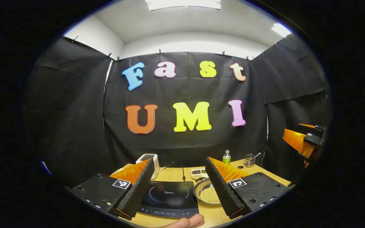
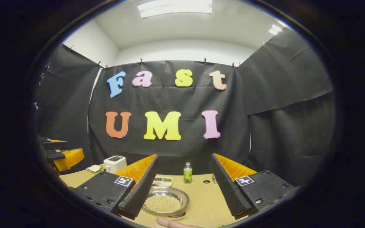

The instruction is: First push the handle of the pot to place it horizontally, then grasp the pot with both hands and set it on the induction cooktop.

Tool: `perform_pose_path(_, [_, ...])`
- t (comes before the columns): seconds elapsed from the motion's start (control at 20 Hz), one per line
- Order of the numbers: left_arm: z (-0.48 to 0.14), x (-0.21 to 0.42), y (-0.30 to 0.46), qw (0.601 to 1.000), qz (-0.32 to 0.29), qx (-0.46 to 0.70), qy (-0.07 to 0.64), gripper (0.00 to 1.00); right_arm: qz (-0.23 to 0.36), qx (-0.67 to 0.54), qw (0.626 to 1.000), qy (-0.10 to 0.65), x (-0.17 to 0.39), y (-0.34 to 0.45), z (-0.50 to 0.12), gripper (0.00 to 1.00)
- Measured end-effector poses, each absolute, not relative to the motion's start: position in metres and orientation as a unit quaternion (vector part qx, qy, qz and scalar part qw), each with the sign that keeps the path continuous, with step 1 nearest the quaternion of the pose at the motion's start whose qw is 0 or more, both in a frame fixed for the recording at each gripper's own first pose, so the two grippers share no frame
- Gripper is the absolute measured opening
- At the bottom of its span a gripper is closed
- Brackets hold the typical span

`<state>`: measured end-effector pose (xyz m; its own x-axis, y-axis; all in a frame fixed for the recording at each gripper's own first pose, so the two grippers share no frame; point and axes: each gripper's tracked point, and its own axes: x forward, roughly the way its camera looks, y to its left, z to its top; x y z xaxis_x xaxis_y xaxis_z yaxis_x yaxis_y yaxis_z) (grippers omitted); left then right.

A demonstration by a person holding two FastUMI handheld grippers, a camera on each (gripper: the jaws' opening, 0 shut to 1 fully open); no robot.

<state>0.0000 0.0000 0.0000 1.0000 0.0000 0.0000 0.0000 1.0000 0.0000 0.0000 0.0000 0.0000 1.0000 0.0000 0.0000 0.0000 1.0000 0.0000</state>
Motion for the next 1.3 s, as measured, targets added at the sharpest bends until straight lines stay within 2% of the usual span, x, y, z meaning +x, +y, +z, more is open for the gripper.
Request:
perform_pose_path(0.3, [0.000,0.001,-0.001,1.000,-0.003,-0.002,0.000,0.96,0.004,-0.002,1.000,0.015,0.009,-0.002,-0.005,0.99])
perform_pose_path(0.7, [0.002,0.002,0.018,1.000,0.024,-0.002,-0.006,0.96,0.014,-0.006,1.000,0.010,0.010,0.007,0.000,0.99])
perform_pose_path(1.05, [-0.005,-0.002,0.023,1.000,0.026,0.004,-0.006,0.96,0.025,0.008,0.998,0.050,0.026,0.013,-0.030,0.99])
perform_pose_path(1.15, [-0.005,-0.003,0.024,1.000,0.028,0.005,-0.007,0.96,0.032,0.009,0.998,0.060,0.032,0.014,-0.042,0.97])
perform_pose_path(1.3, [-0.007,-0.005,0.025,0.999,0.033,0.010,-0.008,0.96,0.039,-0.004,0.997,0.071,0.040,0.015,-0.064,0.82])
